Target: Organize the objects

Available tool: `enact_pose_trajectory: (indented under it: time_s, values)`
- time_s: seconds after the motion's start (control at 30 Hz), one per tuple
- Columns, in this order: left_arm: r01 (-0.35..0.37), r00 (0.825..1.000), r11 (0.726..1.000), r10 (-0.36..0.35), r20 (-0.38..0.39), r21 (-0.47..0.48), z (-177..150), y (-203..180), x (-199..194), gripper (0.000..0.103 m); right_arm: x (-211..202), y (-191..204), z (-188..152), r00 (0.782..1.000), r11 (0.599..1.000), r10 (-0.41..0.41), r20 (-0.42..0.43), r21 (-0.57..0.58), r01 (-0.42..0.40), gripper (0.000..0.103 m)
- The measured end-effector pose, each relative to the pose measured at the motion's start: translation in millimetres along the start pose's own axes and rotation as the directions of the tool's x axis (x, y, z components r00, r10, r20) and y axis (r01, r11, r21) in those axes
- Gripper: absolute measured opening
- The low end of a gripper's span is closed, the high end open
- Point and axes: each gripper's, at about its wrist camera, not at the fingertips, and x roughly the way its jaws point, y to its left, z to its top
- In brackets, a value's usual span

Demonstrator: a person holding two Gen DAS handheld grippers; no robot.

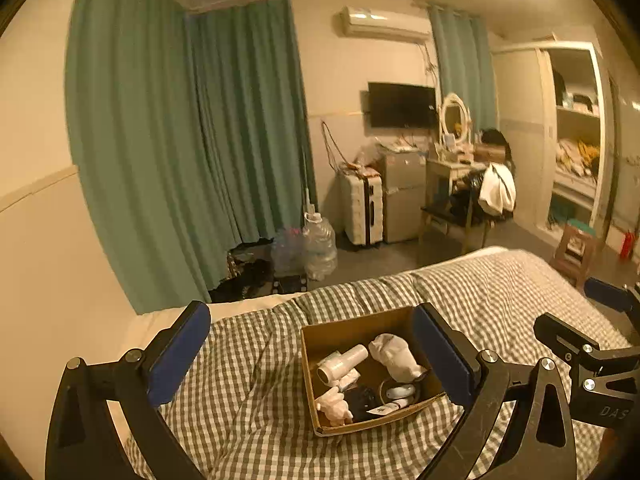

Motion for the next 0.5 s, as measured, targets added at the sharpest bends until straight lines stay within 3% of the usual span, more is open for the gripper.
enact_pose_trajectory:
  time_s: [0.3, 0.5]
  values:
    - [-0.032, 0.997, 0.999, 0.033, 0.064, -0.025, -24.0, 14.6, -15.8, 0.103, -23.9, -9.1, -15.8, 0.998, 1.000, 0.004, 0.058, 0.002, -0.004, 0.100]
    - [-0.002, 1.000, 0.997, 0.004, 0.027, -0.082, -50.9, 15.0, -6.1, 0.103, -22.2, -17.7, -34.9, 0.994, 1.000, -0.024, 0.108, 0.009, 0.024, 0.101]
